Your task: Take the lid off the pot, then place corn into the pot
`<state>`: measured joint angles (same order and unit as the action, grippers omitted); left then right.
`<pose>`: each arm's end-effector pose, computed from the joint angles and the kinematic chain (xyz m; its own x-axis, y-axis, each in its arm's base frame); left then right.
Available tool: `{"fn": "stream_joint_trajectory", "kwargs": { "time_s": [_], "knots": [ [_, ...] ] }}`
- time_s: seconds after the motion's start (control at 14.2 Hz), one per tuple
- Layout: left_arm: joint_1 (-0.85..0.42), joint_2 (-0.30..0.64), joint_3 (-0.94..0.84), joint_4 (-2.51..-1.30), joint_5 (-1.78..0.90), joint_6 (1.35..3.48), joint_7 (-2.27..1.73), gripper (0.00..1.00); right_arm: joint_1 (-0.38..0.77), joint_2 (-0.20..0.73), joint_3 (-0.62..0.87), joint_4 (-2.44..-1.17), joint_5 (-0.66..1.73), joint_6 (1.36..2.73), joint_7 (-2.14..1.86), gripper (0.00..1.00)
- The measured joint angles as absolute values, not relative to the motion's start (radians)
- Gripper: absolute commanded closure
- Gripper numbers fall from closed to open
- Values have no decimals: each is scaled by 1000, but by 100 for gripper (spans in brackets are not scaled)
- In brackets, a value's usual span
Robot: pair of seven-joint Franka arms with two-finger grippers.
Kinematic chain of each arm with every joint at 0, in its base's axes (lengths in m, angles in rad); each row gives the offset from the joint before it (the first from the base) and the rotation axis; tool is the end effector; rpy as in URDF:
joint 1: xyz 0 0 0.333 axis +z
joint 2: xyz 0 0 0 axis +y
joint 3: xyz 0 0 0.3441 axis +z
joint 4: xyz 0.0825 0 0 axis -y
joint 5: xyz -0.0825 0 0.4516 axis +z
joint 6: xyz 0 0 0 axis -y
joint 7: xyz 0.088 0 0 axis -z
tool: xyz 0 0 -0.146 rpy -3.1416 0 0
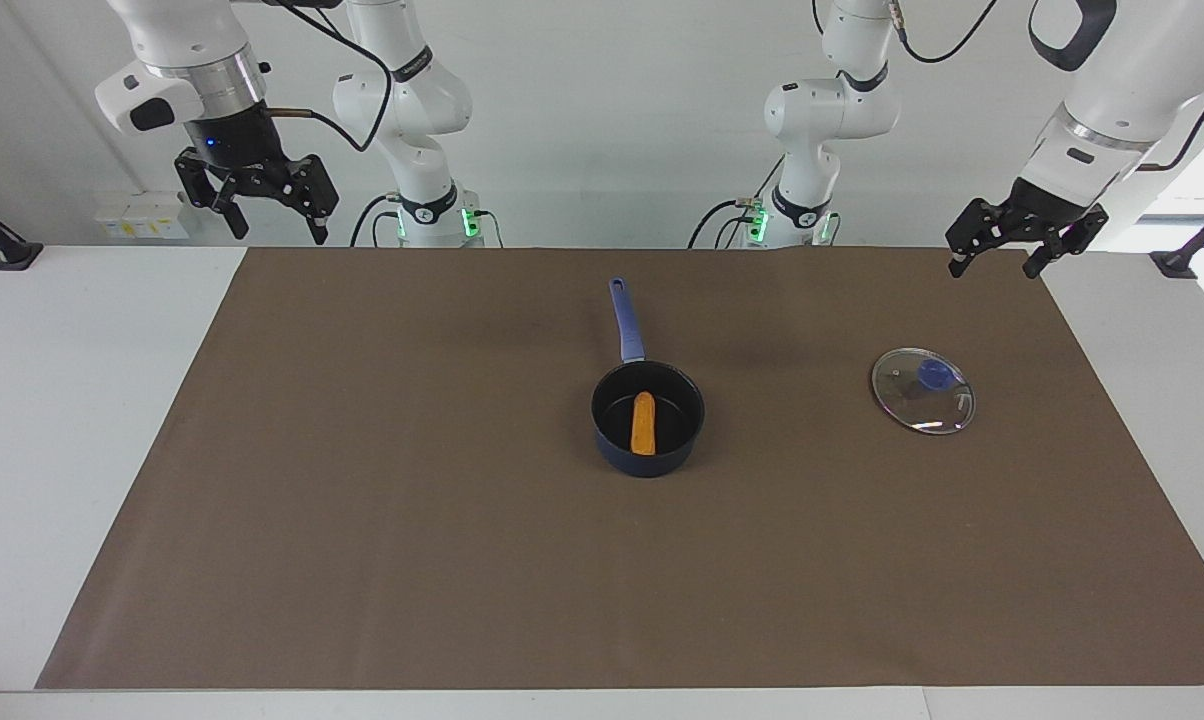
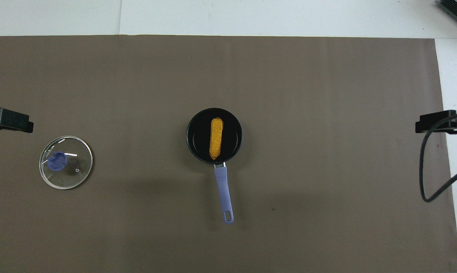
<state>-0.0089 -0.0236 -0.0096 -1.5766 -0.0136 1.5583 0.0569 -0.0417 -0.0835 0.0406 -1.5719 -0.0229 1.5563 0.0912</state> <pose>0.6130 -0.0134 0.6240 0.9971 -0.0755 0.0061 -0.0756 -0.9971 0.0131 0.5945 -0.0030 0.6625 0.9933 -0.0924 0.0699 -0.0940 -0.9954 0.0199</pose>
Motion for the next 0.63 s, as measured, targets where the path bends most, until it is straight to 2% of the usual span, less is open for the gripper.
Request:
{"fn": "stream_joint_trajectory", "kwargs": {
  "time_s": [0.63],
  "knots": [
    [-9,-24,-10,-1577,-14,1558,57,0,-42,-83,41,-1572,-23,1556,91,0]
  ]
}}
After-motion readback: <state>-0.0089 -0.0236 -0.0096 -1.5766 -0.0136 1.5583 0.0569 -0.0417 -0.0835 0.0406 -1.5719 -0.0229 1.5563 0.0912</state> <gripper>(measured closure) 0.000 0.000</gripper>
